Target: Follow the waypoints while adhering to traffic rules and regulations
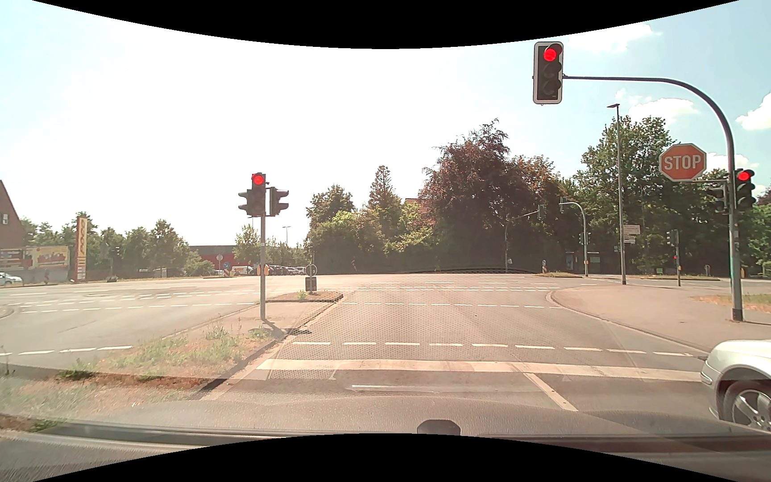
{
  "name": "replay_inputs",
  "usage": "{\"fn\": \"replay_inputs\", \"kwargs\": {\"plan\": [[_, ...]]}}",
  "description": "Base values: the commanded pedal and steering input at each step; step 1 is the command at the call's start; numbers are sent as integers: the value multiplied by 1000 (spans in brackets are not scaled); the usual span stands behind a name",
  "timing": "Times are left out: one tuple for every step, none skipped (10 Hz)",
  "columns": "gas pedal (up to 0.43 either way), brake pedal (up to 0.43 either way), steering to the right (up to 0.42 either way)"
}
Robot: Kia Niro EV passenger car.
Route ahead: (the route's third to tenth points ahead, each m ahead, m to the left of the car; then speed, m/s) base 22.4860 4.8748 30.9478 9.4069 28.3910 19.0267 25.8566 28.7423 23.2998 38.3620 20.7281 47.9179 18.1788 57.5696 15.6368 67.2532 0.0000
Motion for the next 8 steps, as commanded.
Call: {"fn": "replay_inputs", "kwargs": {"plan": [[0, 274, -31], [0, 274, -31], [0, 274, -31], [0, 274, -31], [0, 274, -31], [0, 274, -31], [0, 274, -31], [0, 274, -31]]}}
